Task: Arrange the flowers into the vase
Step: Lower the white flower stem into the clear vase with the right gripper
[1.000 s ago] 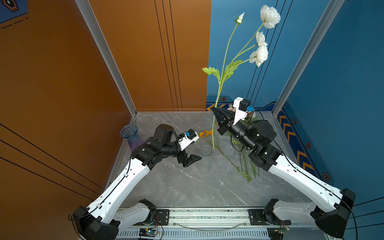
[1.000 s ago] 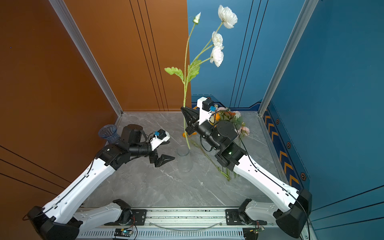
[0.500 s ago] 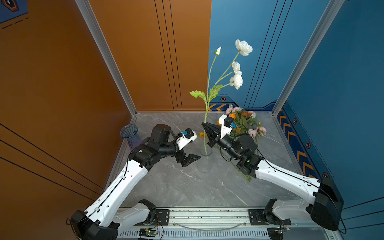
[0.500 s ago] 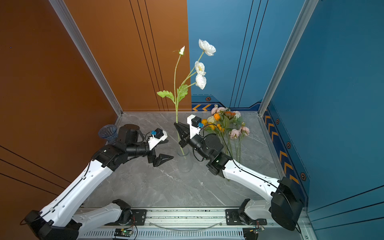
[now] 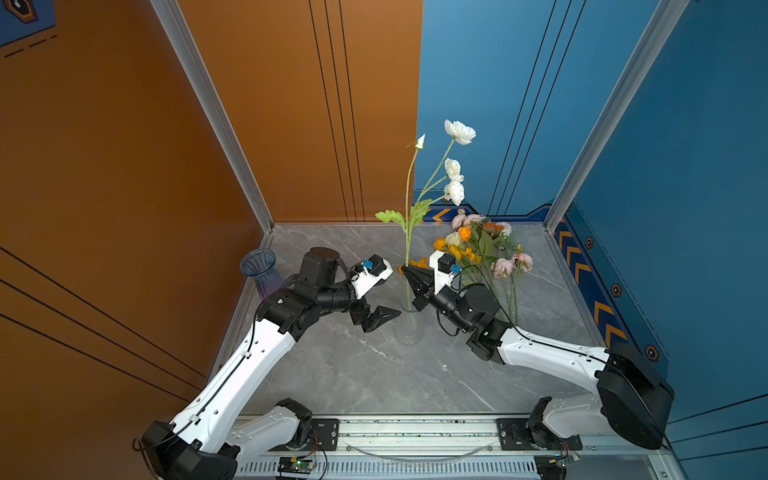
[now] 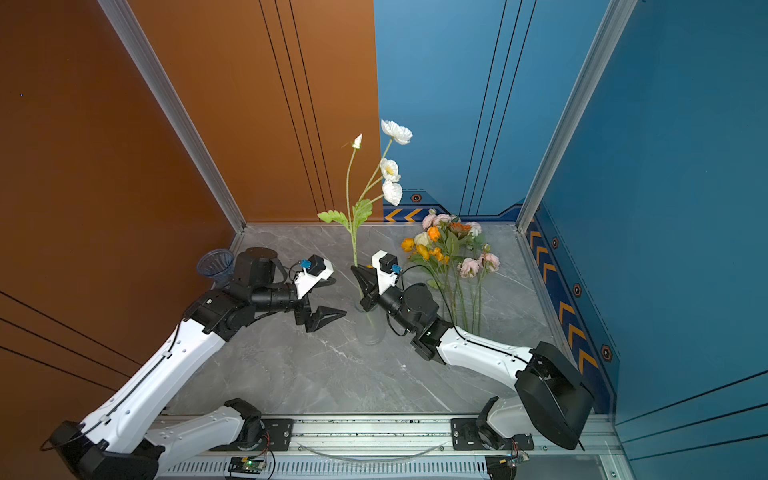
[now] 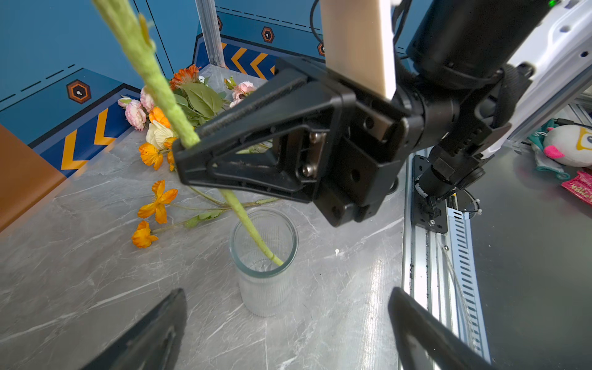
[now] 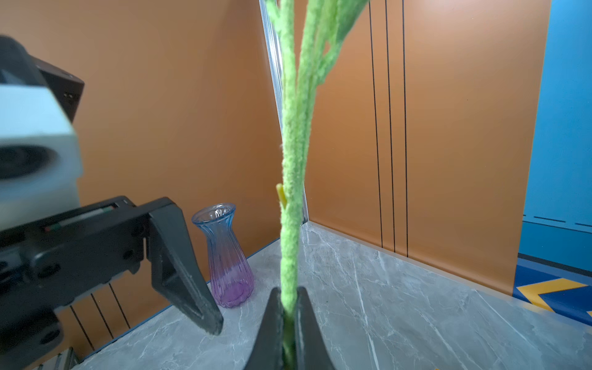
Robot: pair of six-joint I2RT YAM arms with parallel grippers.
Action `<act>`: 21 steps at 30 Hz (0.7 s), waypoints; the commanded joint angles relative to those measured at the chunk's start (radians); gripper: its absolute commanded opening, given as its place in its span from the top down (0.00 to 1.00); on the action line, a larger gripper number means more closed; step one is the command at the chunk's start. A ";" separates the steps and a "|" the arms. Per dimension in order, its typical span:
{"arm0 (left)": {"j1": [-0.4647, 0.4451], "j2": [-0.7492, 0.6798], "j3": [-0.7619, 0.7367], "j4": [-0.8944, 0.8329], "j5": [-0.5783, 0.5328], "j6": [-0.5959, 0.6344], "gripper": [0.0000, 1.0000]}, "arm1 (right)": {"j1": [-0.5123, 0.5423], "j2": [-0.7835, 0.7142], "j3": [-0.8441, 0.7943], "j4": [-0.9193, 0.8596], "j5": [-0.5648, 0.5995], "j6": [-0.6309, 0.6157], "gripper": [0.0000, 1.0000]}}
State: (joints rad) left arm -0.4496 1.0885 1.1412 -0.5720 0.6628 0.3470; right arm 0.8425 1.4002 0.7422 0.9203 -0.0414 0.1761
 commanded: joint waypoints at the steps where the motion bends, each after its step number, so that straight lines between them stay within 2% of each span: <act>1: 0.009 0.014 0.002 0.015 0.032 -0.009 0.02 | 0.000 0.031 -0.032 0.099 -0.004 0.026 1.00; 16: 0.011 0.043 -0.008 0.040 0.049 -0.022 0.02 | 0.000 0.054 -0.079 0.084 0.000 0.045 0.98; 21: 0.012 0.038 -0.009 0.040 0.050 -0.019 0.02 | -0.001 0.043 -0.071 0.017 -0.005 0.041 0.96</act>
State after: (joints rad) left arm -0.4496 1.1316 1.1412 -0.5423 0.6857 0.3359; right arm 0.8425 1.4532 0.6746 0.9760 -0.0418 0.2077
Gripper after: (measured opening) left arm 0.979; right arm 0.073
